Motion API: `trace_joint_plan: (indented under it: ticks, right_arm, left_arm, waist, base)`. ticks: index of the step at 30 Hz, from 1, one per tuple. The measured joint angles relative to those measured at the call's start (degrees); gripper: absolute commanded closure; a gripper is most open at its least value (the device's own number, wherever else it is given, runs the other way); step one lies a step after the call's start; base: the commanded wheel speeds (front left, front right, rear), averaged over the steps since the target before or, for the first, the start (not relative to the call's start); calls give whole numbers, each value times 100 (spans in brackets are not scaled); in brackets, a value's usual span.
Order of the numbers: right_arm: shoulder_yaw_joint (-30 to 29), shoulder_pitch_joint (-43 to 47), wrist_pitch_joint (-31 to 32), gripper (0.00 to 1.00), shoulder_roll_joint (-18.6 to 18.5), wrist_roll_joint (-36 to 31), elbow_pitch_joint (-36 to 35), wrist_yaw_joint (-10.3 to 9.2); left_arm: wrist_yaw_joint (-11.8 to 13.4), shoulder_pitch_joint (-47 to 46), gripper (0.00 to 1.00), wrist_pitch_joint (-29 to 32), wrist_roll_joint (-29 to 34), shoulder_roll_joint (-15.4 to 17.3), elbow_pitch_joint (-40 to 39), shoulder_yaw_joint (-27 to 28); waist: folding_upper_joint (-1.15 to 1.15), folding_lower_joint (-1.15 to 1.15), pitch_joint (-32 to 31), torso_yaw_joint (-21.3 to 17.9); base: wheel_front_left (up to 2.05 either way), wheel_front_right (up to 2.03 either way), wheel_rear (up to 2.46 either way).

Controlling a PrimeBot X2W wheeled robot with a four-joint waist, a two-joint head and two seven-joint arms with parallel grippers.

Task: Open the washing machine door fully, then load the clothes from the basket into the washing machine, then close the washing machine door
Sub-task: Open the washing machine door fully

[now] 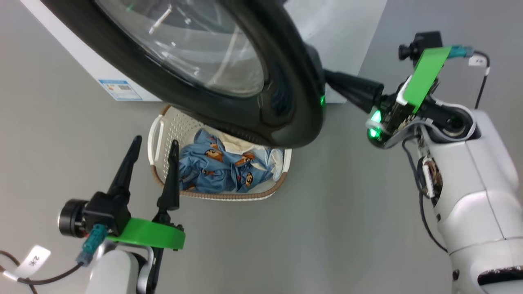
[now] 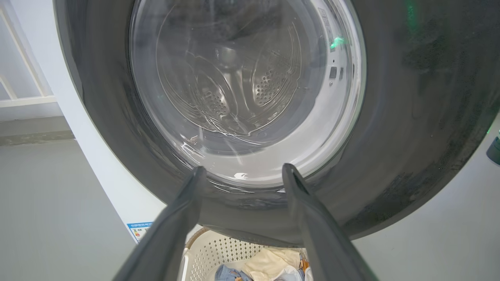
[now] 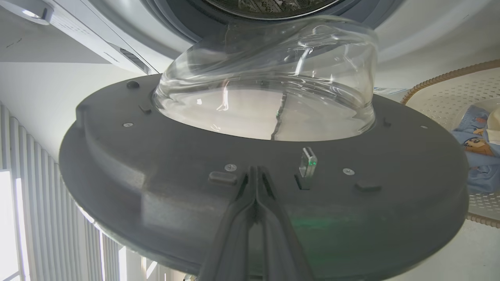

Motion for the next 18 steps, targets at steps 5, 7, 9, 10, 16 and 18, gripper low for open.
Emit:
trace_joint_plan:
  ticks: [5,7,9,10,16,18]
  right_arm:
    - [493,309,-114,100,4,353,7,0]
    - [693,399,-204,100,8,523,24,0]
    - [904,469,-303,100,1,628,49,0]
    - [1006,493,-331,100,-4,686,69,0]
    - [1512,712,-528,100,-11,1044,89,-1]
    - [1650,783,-597,100,-14,1158,90,-1]
  left_arm:
    - [-12,164,0,0,48,1,98,12]
    - [-27,211,0,0,51,1,119,15]
    - [-32,251,0,0,51,2,144,14]
    - [-34,260,0,0,51,2,151,13]
    - [-77,381,0,0,52,3,210,-5]
    - [-85,421,0,0,52,3,232,-29]
  waist:
    - [0,0,-248,-23]
    - [0,0,-342,-30]
    - [0,0,-429,-32]
    - [0,0,-468,-30]
    - [0,0,-665,28]
    - [0,0,-730,55]
  base:
    - [0,0,0]
    - [0,0,0]
    - [0,0,0]
    - [0,0,0]
    - [0,0,0]
    - [0,0,0]
